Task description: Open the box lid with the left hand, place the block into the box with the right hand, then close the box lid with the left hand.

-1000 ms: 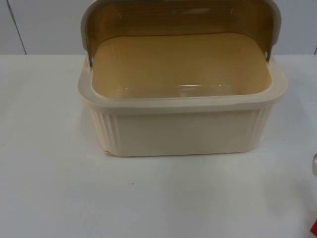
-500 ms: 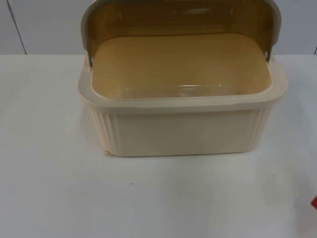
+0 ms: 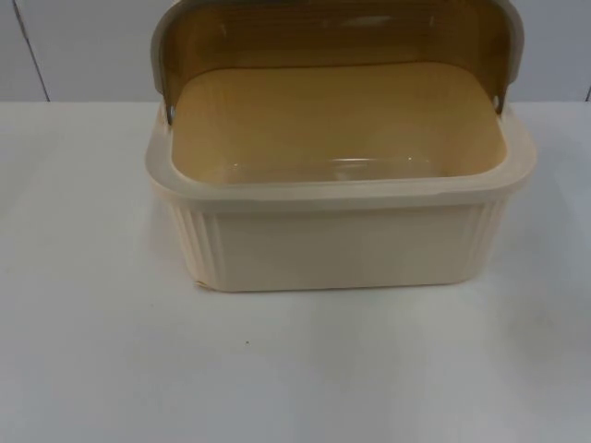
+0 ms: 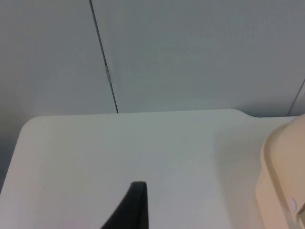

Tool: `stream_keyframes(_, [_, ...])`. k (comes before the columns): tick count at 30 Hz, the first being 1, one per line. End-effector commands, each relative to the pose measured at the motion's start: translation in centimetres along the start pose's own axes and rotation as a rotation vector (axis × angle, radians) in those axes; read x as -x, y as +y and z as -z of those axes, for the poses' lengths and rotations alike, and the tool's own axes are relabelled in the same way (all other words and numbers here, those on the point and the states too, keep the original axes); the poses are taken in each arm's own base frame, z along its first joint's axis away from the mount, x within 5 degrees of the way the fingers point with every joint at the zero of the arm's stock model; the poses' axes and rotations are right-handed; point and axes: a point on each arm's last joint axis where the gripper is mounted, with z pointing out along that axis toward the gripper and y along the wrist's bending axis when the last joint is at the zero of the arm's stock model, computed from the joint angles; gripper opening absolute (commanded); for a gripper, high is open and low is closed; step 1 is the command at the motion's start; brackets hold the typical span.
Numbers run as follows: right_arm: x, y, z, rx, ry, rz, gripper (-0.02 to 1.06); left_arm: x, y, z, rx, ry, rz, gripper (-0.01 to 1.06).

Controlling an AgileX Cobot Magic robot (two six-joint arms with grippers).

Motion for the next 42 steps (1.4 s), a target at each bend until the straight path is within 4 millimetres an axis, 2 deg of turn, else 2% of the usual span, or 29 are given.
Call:
stream_keyframes(1, [1.7,-0.2,1.7,-0.02,-0.1,0.011,0.04,-0.1,-0.1,0.1,-0.002,-0.002,0.002,1.05])
stream_keyframes(5, [4.6,-0.8,4.0,-0.047,-0.224,0.016,0.04,-0.1,-0.1,0.1,-0.002,-0.002,0.002,1.05])
stream_keyframes(6, [4.6,-0.8,4.0,-0.047,-0.224,0.016,0.04,-0.1,-0.1,0.1,-0.002,-0.002,0.002,1.05])
stream_keyframes(10, [7.3,-1.4,5.7,-0.078,-0.343,0.015,0.04,-0.1,-0.1,0.1,0.0,-0.002,0.0,1.05])
stream_keyframes(15, [8.7,-1.7,6.4,-0.09,-0.476,-0.065,0.04,-0.1,-0.1,0.1,0.0,-0.002,0.0,1.05])
stream_keyframes(22, [8.8,-1.7,5.7,-0.067,-0.476,-0.136,0.04,-0.1,-0.1,0.1,0.0,-0.002,0.0,1.05])
stream_keyframes(27, [9.0,-1.2,3.9,-0.058,-0.431,-0.032,0.04,-0.1,-0.1,0.1,0.0,-0.002,0.0,1.05])
stream_keyframes(31, [9.3,1.0,0.9,0.027,-0.383,0.017,0.04,-0.1,-0.1,0.1,0.0,-0.002,0.0,1.05])
stream_keyframes(33, [9.5,1.4,0.3,0.04,-0.389,0.01,0.04,-0.1,-0.1,0.1,0.0,-0.002,0.0,1.05])
stream_keyframes(38, [9.4,2.2,-4.3,0.026,-0.367,-0.024,0.04,-0.1,-0.1,0.1,0.0,0.001,0.0,1.05])
stream_keyframes(39, [9.4,2.2,-4.3,0.026,-0.367,-0.024,0.04,-0.1,-0.1,0.1,0.0,0.001,0.0,1.05])
stream_keyframes(42, [8.8,2.4,-7.0,0.007,-0.328,-0.02,0.04,-0.2,-0.1,0.1,0.0,0.006,0.0,1.05])
